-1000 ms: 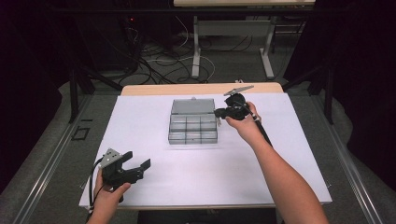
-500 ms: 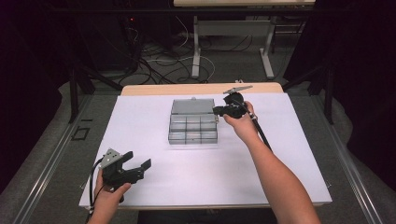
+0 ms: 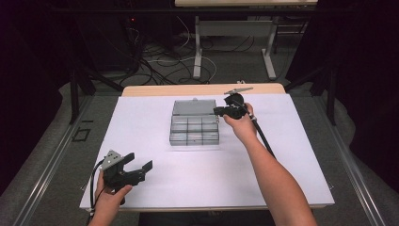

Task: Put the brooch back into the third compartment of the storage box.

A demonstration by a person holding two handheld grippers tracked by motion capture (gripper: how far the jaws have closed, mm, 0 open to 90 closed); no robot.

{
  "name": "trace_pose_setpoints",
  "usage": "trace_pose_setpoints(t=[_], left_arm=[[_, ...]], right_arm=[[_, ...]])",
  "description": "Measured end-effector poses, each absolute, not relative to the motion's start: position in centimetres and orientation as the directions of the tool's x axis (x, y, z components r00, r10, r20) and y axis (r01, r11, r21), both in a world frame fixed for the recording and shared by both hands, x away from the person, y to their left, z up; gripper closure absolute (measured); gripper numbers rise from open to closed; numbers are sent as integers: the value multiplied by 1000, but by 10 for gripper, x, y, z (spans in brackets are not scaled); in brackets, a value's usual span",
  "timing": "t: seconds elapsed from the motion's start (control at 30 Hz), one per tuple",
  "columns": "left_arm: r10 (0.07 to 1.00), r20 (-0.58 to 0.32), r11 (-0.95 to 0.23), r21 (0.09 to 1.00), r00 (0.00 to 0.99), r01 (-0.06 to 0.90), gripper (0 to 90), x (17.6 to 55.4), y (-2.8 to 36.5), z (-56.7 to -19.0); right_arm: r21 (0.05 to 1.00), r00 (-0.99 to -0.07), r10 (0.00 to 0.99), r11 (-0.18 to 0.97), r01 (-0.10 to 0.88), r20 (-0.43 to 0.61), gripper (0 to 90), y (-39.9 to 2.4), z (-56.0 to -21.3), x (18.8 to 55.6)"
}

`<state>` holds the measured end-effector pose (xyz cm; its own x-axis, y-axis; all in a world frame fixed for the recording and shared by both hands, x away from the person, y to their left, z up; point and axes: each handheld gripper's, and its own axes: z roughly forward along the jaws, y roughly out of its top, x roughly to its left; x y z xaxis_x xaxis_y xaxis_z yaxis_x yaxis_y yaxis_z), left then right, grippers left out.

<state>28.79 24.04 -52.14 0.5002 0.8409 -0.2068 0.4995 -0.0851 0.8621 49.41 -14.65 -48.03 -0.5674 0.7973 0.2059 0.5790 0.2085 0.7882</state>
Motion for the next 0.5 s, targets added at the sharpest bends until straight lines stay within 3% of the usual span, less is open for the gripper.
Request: trace_pose_setpoints(t=[0.5], left_arm=[[839, -207, -85, 863, 503, 498, 148, 288, 241, -521]], right_arm=[[783, -577, 802, 254, 568, 158, 803, -137, -493, 497]])
